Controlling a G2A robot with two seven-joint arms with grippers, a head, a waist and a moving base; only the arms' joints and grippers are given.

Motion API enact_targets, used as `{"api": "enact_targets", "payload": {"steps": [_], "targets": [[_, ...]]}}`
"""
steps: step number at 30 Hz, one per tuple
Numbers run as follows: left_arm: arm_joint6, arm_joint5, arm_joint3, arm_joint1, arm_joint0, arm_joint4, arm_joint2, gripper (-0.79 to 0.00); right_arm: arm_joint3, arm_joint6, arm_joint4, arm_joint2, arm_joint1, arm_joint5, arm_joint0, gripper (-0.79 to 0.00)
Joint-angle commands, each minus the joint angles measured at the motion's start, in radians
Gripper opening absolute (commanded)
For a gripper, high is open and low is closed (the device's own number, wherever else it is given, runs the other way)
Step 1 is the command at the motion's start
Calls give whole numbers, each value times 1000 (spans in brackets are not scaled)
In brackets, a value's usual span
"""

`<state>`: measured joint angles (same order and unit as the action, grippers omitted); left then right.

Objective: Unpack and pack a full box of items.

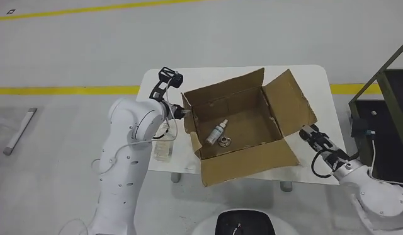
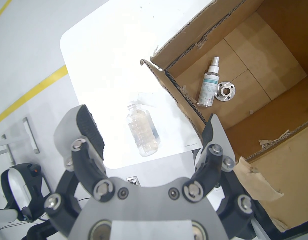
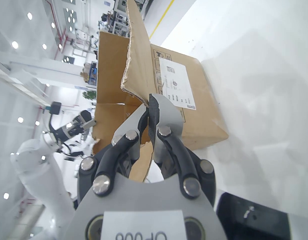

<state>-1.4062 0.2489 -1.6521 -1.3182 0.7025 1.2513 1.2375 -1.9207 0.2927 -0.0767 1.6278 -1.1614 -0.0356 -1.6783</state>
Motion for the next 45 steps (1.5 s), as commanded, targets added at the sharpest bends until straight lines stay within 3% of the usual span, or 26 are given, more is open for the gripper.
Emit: {"api": "enact_targets", "payload": {"steps": [1, 9, 14, 29, 45], "targets": [[1, 3, 2, 1, -1, -1, -1, 0, -5, -18, -85, 5, -5, -17, -18, -785], [2, 10, 11, 7, -3, -13, -3, 0, -25, -69, -325, 1, -22, -74, -84, -785], [-11, 18, 16, 12, 3, -18, -1, 0, -20, -96, -390, -4, -28, -76, -96, -785], [4, 22, 51, 28, 25, 127, -21, 0, -21, -87, -359, 0, -32, -57, -118, -785], [111, -31, 243, 30, 13, 252, -41, 0, 7, -56, -347, -15, -36, -45, -105, -785]]}}
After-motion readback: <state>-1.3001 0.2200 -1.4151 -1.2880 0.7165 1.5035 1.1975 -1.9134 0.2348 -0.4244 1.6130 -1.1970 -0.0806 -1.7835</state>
